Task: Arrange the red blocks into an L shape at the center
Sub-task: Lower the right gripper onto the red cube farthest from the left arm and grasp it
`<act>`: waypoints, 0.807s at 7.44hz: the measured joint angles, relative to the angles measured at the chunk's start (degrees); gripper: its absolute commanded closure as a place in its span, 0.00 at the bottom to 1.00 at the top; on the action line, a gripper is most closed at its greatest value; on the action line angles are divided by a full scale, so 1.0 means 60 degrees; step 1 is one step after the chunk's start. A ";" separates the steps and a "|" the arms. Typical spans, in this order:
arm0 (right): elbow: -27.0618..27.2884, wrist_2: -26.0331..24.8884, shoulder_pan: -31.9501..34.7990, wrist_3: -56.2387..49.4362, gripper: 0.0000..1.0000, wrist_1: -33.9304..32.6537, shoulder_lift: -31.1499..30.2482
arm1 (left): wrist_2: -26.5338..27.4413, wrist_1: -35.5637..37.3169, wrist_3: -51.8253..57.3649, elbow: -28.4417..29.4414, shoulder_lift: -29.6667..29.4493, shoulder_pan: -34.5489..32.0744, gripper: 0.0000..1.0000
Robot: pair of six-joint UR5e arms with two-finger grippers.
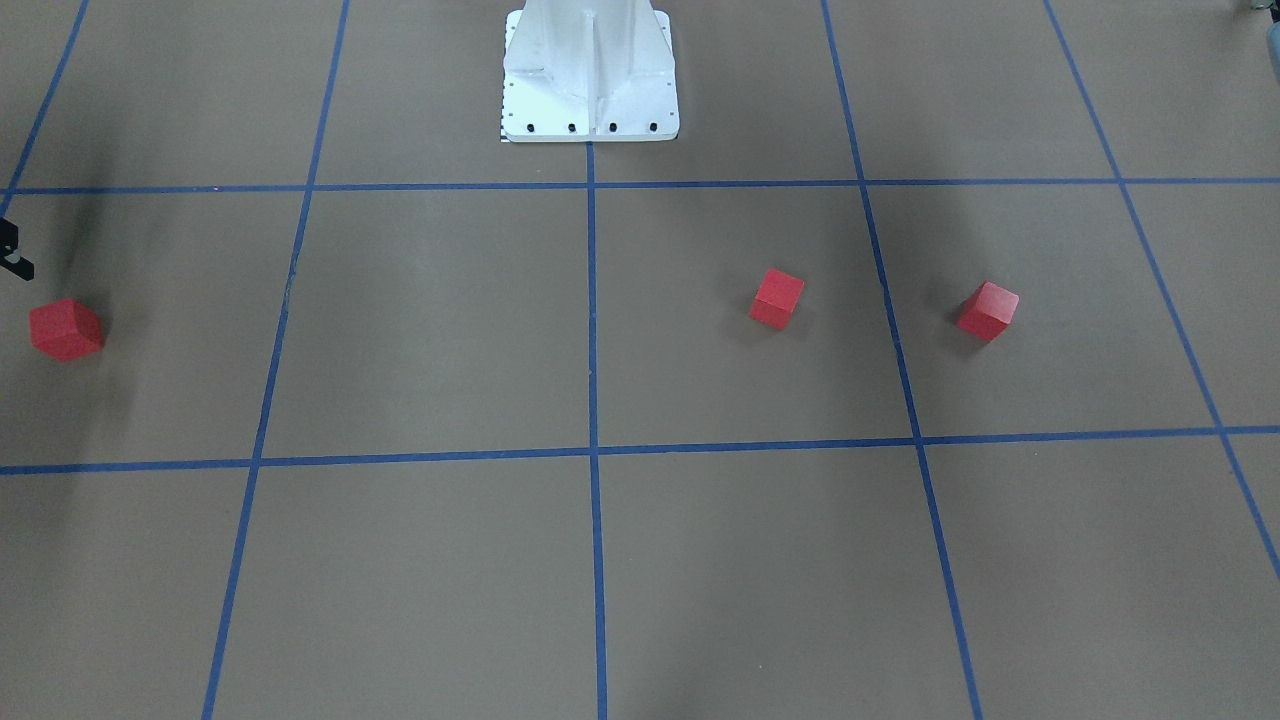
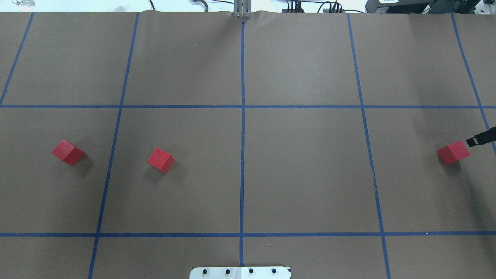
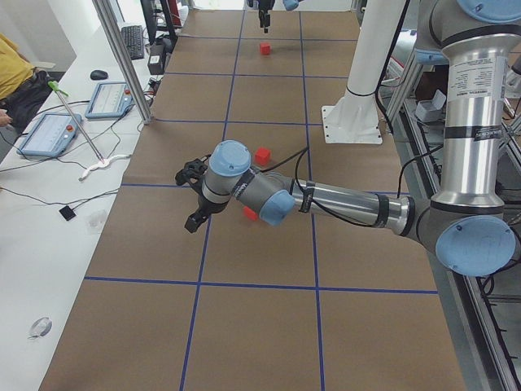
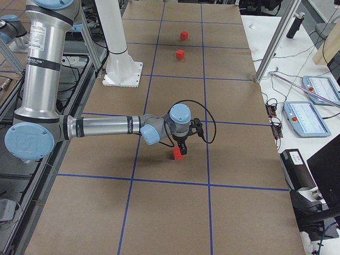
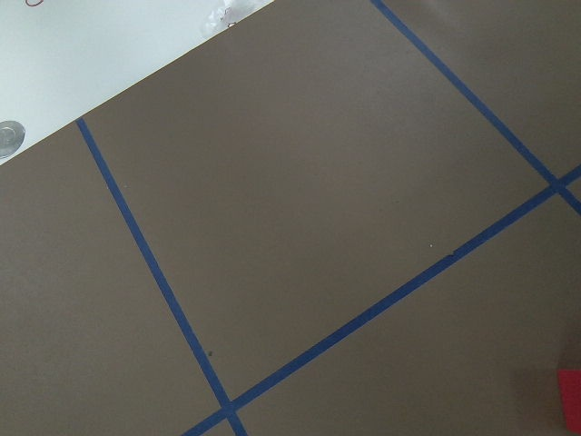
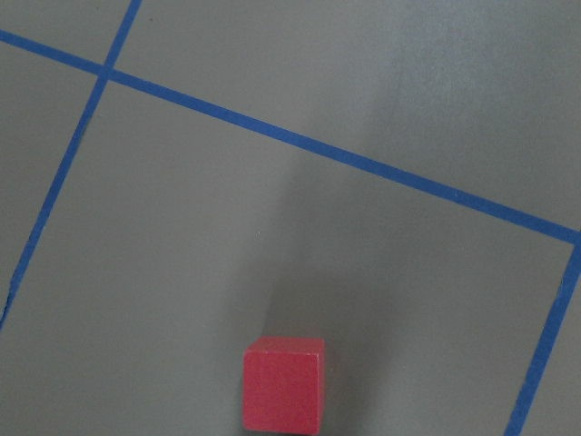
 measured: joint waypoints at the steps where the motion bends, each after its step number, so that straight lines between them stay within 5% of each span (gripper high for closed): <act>1: -0.0157 -0.0431 -0.0446 0.0307 0.01 0.0165 0.0029 | -0.0004 -0.0003 0.0004 0.0000 0.0009 0.0000 0.00; 5: -0.1124 -0.1058 -0.1259 0.0493 0.02 0.0620 0.0417 | -0.0067 -0.0020 0.0021 -0.0014 0.0043 0.0015 0.00; 6: -0.1253 -0.1146 -0.1345 0.0495 0.26 0.0633 0.0475 | -0.0166 -0.0024 0.0019 -0.0015 0.0047 0.0015 0.00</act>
